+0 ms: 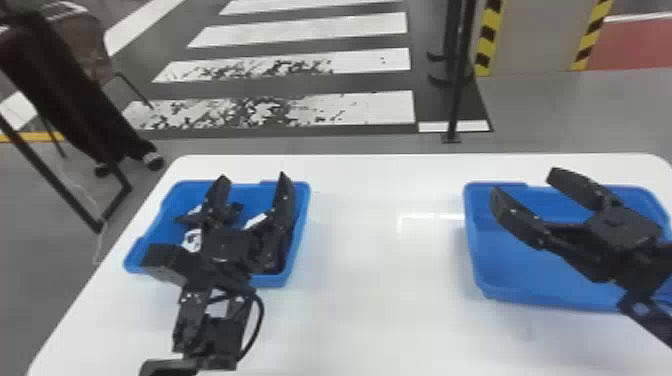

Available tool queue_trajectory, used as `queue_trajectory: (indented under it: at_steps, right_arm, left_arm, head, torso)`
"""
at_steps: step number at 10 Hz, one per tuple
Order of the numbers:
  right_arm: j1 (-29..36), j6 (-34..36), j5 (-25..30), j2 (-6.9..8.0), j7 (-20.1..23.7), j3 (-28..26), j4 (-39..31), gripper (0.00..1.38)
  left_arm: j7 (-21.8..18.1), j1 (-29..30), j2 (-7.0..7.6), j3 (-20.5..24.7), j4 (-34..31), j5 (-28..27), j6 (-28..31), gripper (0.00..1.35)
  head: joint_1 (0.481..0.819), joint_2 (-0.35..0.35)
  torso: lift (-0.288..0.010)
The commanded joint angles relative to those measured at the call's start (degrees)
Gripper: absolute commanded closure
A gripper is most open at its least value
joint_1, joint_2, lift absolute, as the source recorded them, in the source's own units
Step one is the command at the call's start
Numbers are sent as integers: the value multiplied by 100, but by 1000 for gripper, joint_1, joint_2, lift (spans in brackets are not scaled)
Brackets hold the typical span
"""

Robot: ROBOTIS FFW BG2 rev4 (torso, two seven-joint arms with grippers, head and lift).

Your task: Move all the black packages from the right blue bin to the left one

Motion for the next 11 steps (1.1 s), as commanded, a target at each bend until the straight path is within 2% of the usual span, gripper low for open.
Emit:
queue_trajectory:
  at_steps: [1, 2, 3, 4, 6, 9, 11]
  right_arm:
    - [573, -42, 542, 170, -248, -388, -511, 58]
    - [769, -127, 736, 222, -379, -526, -539, 58]
    - [896, -211, 965, 266, -511, -640, -539, 58]
    - [924, -394, 1228, 310, -520, -754, -398, 58]
    - [924, -956, 1296, 310, -494, -834, 108, 59]
    - [798, -1280, 1251, 319, -283, -926, 516, 59]
    - [769, -1294, 1171, 345, -274, -937, 600, 59]
  left_arm:
    - [334, 329, -101, -106, -307, -556, -215, 96]
    - [694, 596, -119, -243, -546, -911, -215, 85]
    - [835, 680, -101, -357, -631, -1242, -74, 65]
    - [852, 708, -66, -472, -631, -1299, 207, 51]
    - [931, 849, -66, -449, -757, -1265, 404, 51]
    - [940, 1158, -57, -312, -1418, -1071, 1008, 51]
    - [940, 1257, -75, -232, -1503, -1082, 1121, 51]
  head:
    - [695, 112]
    - [695, 96]
    - [695, 62]
    - [695, 16]
    - [695, -50]
    - [695, -59]
    - [695, -61]
  torso:
    - [-168]
    - [-168]
    - [-168]
    - [-168]
    - [-168]
    - [-168]
    - [-168]
